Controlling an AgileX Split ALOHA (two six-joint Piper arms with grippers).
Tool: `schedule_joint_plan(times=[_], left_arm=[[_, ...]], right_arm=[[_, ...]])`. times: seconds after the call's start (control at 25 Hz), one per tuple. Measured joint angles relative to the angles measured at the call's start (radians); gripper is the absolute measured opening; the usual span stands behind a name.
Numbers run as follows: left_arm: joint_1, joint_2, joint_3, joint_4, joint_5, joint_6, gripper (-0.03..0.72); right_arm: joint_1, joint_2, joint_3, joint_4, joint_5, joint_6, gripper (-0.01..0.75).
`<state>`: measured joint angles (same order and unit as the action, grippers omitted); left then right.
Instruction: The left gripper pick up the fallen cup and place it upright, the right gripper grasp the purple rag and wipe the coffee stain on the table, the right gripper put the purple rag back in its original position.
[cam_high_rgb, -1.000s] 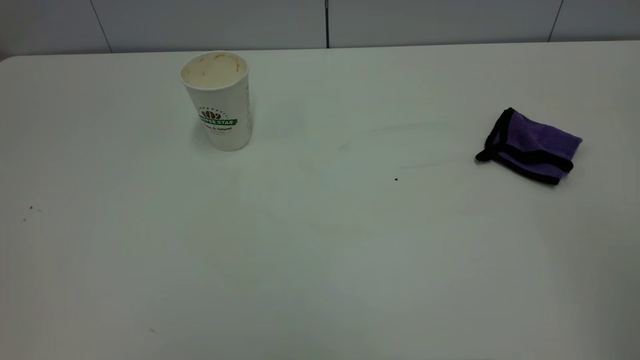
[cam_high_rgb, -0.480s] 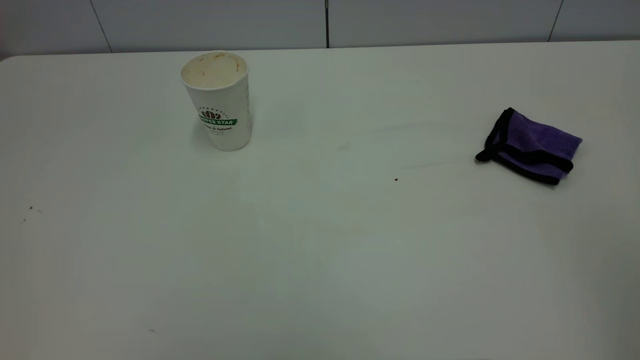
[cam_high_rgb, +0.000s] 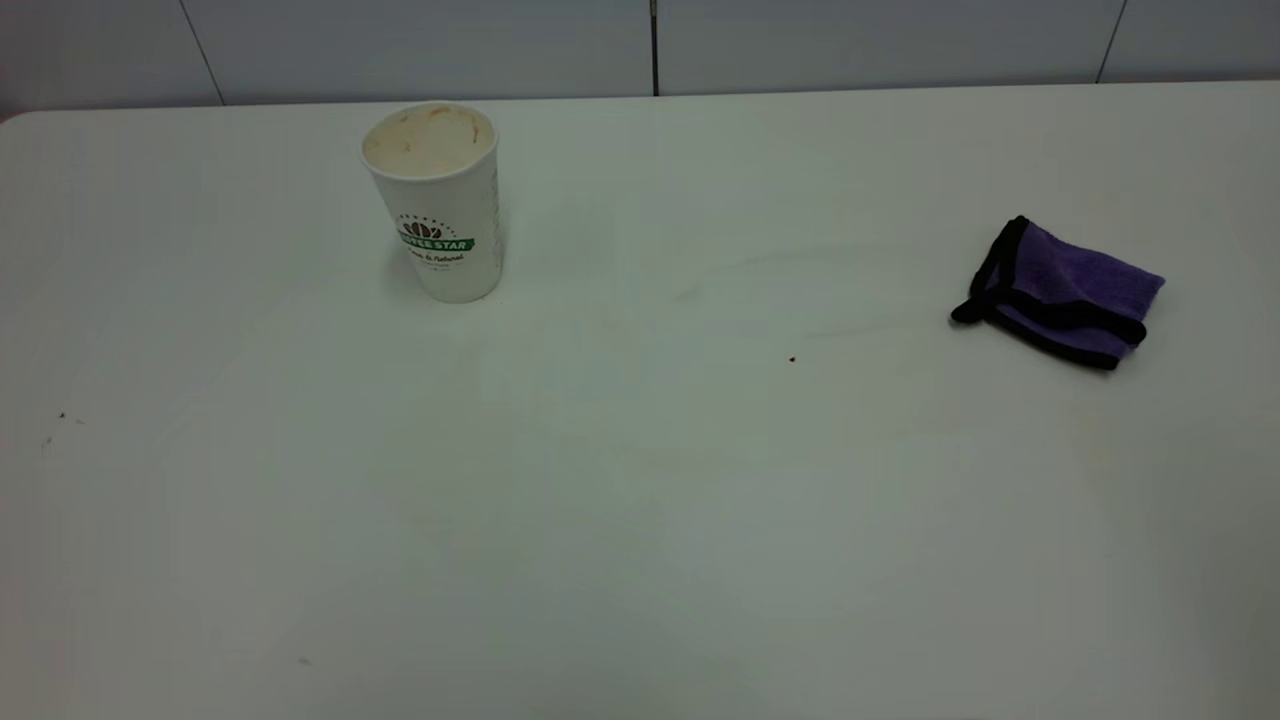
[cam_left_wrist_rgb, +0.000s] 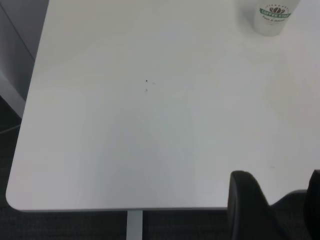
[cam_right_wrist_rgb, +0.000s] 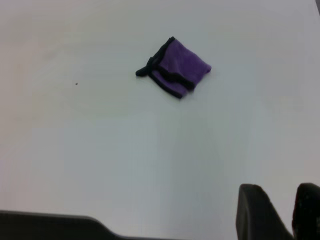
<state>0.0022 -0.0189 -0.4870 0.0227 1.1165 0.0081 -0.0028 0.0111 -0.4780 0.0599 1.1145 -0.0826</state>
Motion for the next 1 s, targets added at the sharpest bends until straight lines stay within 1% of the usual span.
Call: schedule_joint_plan(times=[1.0], left_arm=[[0.0,0.0,0.0,0.0,0.0,0.0,0.314]], right_arm=[[-0.007,-0.028,0.0,0.0,0.002,0.007,0.233]])
